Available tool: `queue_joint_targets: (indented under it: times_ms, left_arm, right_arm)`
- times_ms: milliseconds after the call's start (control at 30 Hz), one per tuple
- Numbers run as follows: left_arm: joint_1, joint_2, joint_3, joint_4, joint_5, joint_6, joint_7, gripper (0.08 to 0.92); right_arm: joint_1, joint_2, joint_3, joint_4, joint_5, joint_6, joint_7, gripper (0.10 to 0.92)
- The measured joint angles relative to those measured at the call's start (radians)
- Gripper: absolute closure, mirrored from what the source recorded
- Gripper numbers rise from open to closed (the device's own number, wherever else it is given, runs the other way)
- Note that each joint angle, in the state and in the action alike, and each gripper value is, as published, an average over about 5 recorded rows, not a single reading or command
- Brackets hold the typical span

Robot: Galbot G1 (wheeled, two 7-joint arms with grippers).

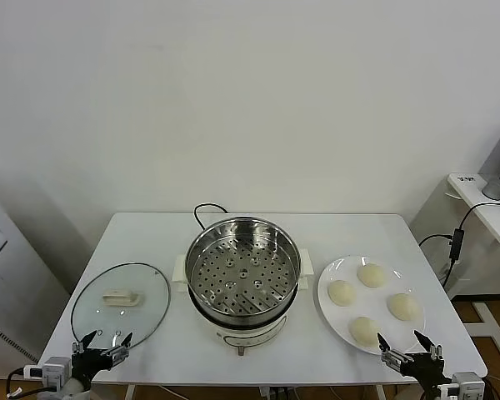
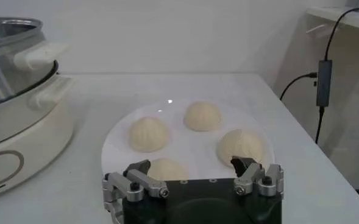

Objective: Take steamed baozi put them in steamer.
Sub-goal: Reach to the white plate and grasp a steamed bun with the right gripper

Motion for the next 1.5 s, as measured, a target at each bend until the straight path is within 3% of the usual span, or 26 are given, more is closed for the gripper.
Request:
queue_joint_targets:
  times_ms: [667, 833, 1267, 1500]
  left_arm:
    - [0.007, 0.003, -0.004, -0.002, 0.002, -0.007, 0.002, 0.177]
    - [0.013, 0.005, -0.005, -0.006, 0.002, -0.016, 0.002, 0.177]
    - [0.014, -0.013, -0.010, -0.029, 0.024, -0.014, 0.003, 0.177]
    - [0.007, -0.023, -0.009, -0.035, 0.035, 0.004, 0.014, 0.177]
  right_arm:
    - [0.026, -0.012, 0.014, -0.014, -0.068, 0.003, -0.026, 0.203]
    - [0.079, -0.037, 0.026, -0.035, -0.220, 0.024, -0.060, 0.203]
    - [0.315, -0.163, -0.004, -0.173, -0.833, 0.138, -0.205, 0.203]
    - [0.471, -0.252, -0.043, -0.295, -0.970, 0.196, -0.377, 0.203]
